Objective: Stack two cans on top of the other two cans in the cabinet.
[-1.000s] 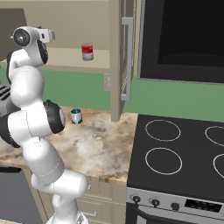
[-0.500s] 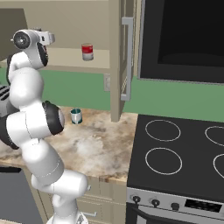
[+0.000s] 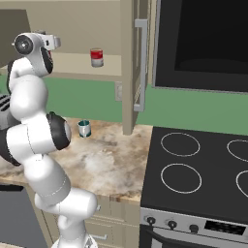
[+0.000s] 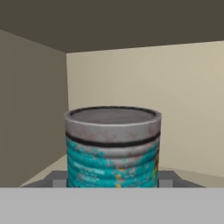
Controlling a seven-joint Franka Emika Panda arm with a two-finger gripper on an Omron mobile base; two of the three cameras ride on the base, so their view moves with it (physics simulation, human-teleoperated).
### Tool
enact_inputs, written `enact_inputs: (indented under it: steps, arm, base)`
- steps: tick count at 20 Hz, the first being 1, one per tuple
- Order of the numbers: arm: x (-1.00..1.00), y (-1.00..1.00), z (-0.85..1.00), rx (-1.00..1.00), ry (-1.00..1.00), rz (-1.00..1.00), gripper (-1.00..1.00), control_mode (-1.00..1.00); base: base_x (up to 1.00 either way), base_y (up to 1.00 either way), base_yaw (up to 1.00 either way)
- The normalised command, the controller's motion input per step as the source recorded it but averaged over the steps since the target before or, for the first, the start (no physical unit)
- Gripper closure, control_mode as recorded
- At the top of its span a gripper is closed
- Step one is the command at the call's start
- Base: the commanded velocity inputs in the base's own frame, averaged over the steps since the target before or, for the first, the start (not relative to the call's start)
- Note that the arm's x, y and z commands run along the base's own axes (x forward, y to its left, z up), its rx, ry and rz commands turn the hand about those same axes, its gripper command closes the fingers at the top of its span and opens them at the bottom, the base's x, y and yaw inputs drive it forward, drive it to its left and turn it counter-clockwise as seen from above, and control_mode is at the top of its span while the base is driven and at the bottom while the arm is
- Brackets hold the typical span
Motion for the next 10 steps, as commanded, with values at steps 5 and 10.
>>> enact_inputs:
  steps: [5,10]
  arm:
    - [0.02,0.00,0.00,0.00,0.01,0.00,-1.00,-1.00]
    - [-0.01,-0.01,0.00,0.00,0.05,0.00,-1.00,-1.00]
  base:
    - [0.00,0.00,0.00]
    - [0.00,0.00,0.00]
